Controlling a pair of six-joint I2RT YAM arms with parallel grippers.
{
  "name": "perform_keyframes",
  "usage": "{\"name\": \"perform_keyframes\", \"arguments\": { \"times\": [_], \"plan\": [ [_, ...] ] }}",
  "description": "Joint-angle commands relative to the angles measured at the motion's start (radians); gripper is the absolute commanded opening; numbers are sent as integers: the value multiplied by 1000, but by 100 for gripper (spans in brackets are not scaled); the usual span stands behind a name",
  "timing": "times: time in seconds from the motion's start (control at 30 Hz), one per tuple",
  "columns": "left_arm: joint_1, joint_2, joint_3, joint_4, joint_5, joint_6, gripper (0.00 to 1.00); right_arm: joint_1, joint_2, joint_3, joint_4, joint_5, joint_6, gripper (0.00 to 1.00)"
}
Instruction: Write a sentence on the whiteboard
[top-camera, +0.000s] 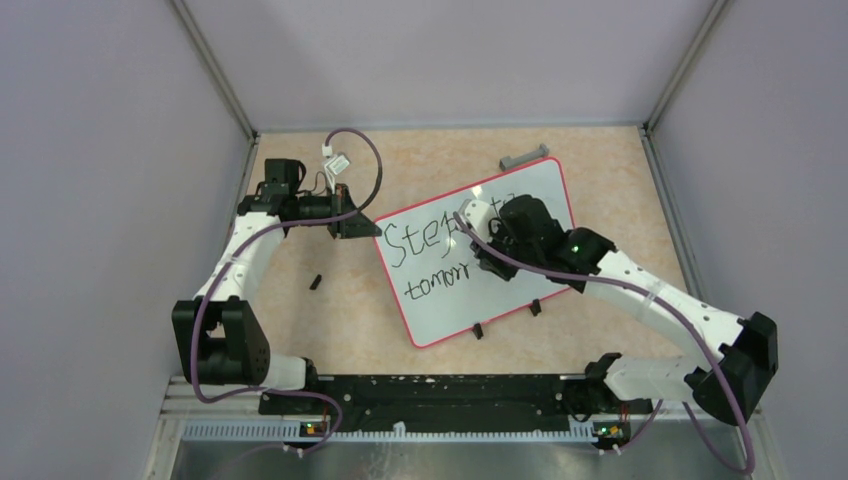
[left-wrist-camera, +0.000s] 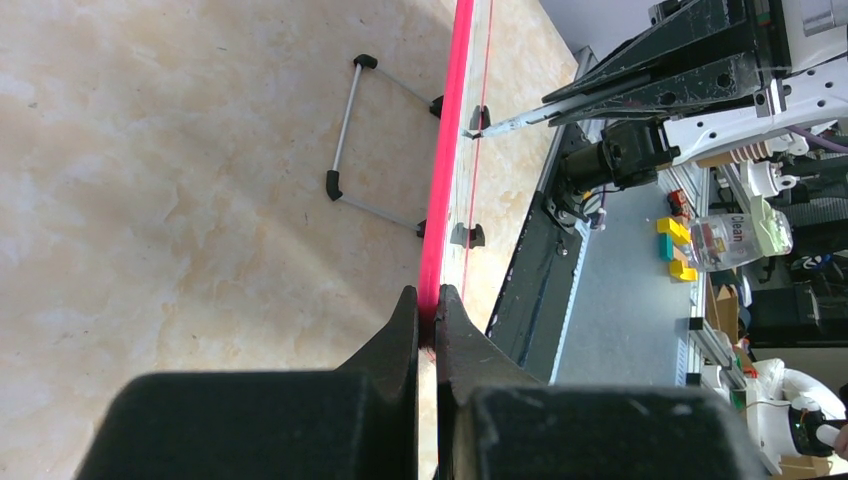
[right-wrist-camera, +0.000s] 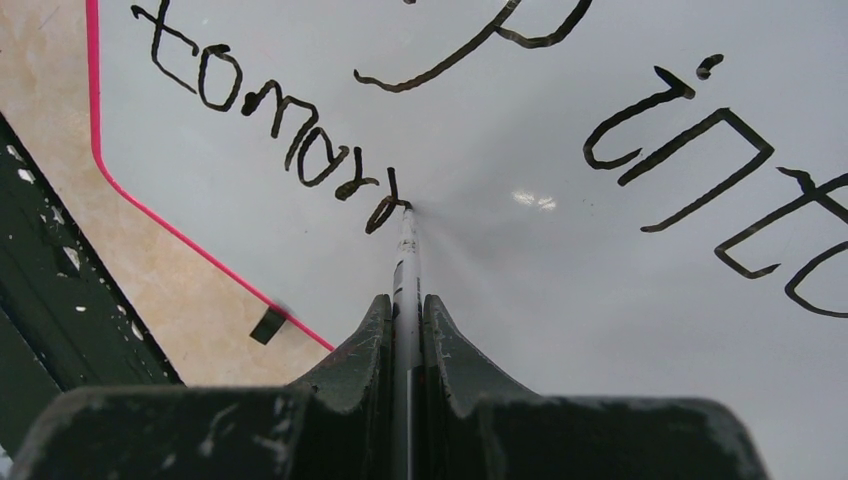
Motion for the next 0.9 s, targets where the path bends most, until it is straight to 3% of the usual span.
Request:
{"name": "perform_keyframes", "arguments": {
  "times": [0.0,0.13,0.37,0.87],
  "plan": [
    [-10,12,9,-6,-29,35,0,-22,-22,68,0,-24,-16,0],
    [-11,8,8,-8,-30,37,0,-22,-57,100,-57,-139,15,0],
    [-11,9,7,-8,-23,37,0,-31,-118,7,-42,-43,9,0],
    [-10,1,5,-7,-24,36,0,-36,-53,-8,27,25,14,0]
  ]
}}
